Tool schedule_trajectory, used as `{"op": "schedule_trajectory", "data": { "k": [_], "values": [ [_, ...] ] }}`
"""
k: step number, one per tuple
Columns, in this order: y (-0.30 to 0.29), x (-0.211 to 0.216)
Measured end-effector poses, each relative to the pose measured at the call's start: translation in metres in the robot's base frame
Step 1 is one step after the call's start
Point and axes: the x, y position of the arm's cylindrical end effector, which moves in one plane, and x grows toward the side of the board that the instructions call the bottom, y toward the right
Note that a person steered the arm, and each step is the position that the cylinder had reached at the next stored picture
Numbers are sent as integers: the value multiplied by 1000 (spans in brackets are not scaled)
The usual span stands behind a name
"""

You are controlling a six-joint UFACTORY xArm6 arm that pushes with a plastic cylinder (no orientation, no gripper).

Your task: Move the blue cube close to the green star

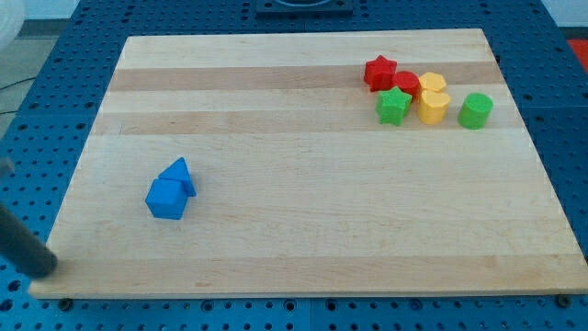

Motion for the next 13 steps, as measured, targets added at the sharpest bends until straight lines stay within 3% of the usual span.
{"op": "schedule_trajectory", "data": {
  "k": [2, 4, 5, 7, 8, 10, 12, 13],
  "values": [
    [65, -27],
    [67, -129],
    [74, -131],
    [100, -60],
    [117, -52],
    [160, -145],
    [244, -184],
    [257, -184]
  ]
}}
